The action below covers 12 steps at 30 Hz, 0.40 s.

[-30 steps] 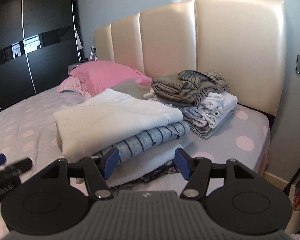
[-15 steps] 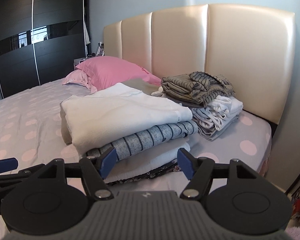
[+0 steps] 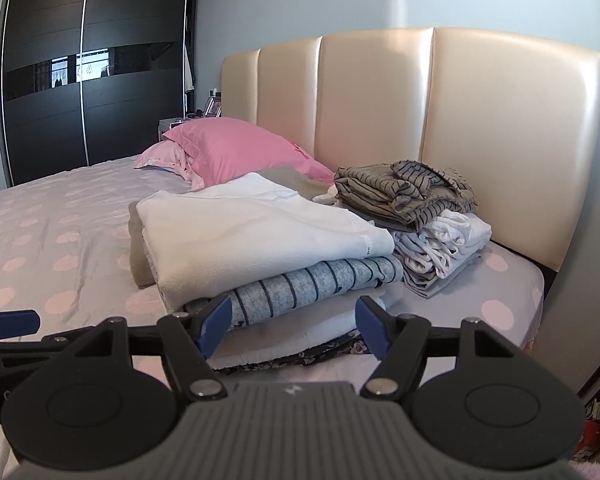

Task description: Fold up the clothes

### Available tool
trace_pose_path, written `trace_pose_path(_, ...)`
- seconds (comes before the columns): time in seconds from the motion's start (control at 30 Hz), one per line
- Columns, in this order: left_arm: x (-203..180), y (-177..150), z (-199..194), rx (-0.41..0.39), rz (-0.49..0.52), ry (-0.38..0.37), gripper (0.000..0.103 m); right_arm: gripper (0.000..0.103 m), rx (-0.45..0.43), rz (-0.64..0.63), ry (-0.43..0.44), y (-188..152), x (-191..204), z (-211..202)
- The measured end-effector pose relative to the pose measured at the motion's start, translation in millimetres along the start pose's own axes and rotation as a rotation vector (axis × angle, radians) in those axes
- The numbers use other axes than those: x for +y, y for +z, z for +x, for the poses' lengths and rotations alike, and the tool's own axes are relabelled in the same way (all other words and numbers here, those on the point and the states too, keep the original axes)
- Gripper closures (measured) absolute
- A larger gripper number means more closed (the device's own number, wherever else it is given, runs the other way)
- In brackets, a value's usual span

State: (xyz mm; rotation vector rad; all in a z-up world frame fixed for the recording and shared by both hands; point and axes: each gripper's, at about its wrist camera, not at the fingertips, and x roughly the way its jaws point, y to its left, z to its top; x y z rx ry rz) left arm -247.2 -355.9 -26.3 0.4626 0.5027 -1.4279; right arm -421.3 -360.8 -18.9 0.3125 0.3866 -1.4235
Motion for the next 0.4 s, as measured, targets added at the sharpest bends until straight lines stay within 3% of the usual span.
trace_pose_path(0.4,-2.9,0.5,-3.7,-0.019,0.012,-0.002,0.044,0.032,0.006,-0.006,0.003,-0.7,0.6,2.3)
